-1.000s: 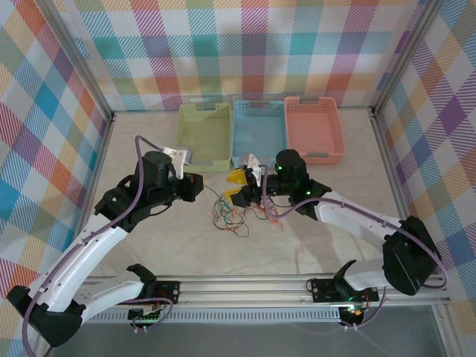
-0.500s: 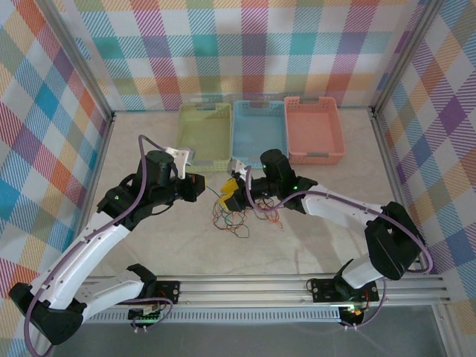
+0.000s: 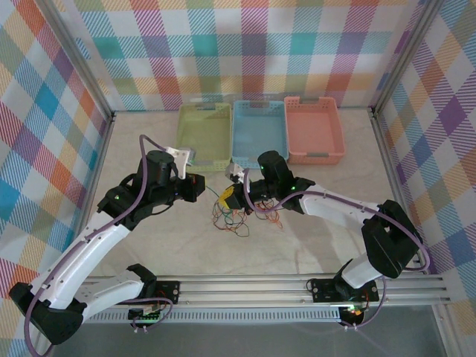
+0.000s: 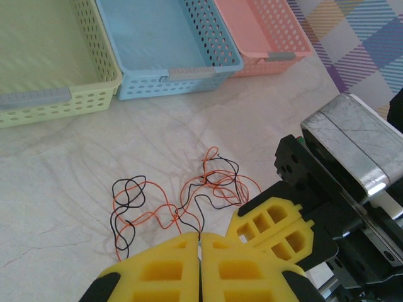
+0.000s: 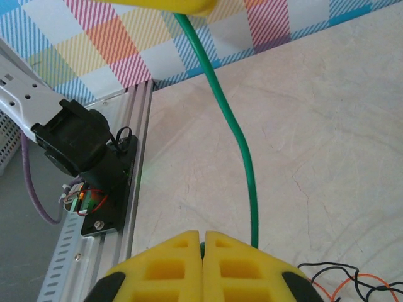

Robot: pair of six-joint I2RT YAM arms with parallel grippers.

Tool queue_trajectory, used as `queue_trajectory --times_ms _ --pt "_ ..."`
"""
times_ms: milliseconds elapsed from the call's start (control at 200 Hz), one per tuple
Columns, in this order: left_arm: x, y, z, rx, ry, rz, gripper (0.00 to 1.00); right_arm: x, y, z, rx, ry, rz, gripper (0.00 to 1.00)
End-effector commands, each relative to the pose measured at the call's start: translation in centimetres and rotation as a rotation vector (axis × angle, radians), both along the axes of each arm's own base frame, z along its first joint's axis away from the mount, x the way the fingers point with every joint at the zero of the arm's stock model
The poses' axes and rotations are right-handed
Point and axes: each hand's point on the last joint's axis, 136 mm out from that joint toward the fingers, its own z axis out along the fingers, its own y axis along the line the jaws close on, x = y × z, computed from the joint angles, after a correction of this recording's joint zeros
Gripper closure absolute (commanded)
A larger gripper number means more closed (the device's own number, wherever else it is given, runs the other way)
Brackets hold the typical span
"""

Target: Untangle the cables

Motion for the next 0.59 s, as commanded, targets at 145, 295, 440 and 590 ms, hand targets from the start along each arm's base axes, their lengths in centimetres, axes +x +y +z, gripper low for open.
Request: queue_trajectory --times_ms 145,295,440,590 --pt "1.2 1.0 -0.8 0.053 0.004 0.068 1.00 -2.5 -0.5 3.1 0.148 -0.178 0.097 1.00" --pt "2.1 2.0 -2.2 0.108 0.019 0.135 1.00 -4.3 -1.8 4.9 0.243 -0.292 0.123 1.00" --pt "3.0 3.6 -3.5 0.173 0.019 0.213 1.00 -5.0 -3.5 6.1 0.297 -0.391 0.068 1.00" --pt "3.5 5.3 -4.7 0.171 0.047 0.287 1.00 -4.1 -5.7 7.0 0.315 -0.493 -0.110 1.00"
